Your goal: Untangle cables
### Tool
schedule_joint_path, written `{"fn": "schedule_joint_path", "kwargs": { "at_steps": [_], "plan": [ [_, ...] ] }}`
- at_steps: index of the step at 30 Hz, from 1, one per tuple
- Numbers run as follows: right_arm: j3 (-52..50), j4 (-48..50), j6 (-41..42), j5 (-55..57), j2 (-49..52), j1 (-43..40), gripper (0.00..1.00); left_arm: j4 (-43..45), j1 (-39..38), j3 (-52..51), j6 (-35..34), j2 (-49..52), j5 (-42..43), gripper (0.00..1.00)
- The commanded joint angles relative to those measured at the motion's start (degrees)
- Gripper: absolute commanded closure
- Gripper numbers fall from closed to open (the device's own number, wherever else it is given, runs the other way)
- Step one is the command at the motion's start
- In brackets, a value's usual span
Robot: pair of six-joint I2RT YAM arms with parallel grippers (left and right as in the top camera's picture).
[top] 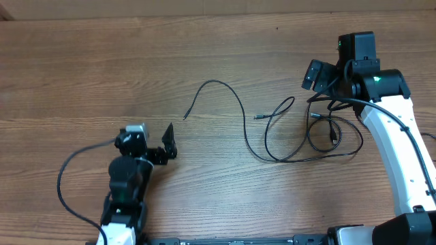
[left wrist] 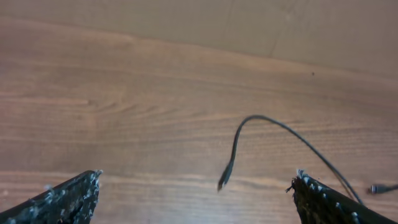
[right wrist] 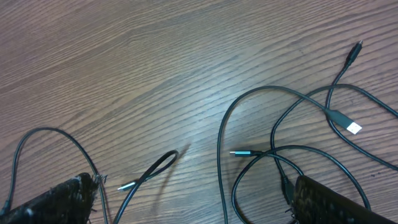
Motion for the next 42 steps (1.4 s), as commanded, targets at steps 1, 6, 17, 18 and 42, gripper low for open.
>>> {"fn": "schedule_joint_path", "kwargs": {
  "at_steps": [1, 6, 17, 18, 42],
  "plan": [
    [-0.1, 0.2, 0.0, 0.3, 0.3, -0.1, 0.00, 1.4, 0.7, -4.4, -0.7, -3.9, 0.6, 0.01],
    [-0.1, 0.2, 0.0, 0.3, 0.3, -0.1, 0.00, -1.0, 0.7, -6.3, -0.6, -8.7, -0.6, 0.01],
    [-0.1, 0.2, 0.0, 0.3, 0.3, -0.1, 0.00, -18.6, 0.7, -6.3, -0.2, -25.5, -2.6, 0.01],
    [-0.1, 0.2, 0.0, 0.3, 0.3, -0.1, 0.00, -21.4, 0.7, -6.3, -0.2, -28.0, -2.9, 0.01],
    [-0.1, 0.2, 0.0, 0.3, 0.3, -0.1, 0.00, -31.8, 7.2, -6.3, 6.5, -49.2, -1.3, 0.01]
  ]
}}
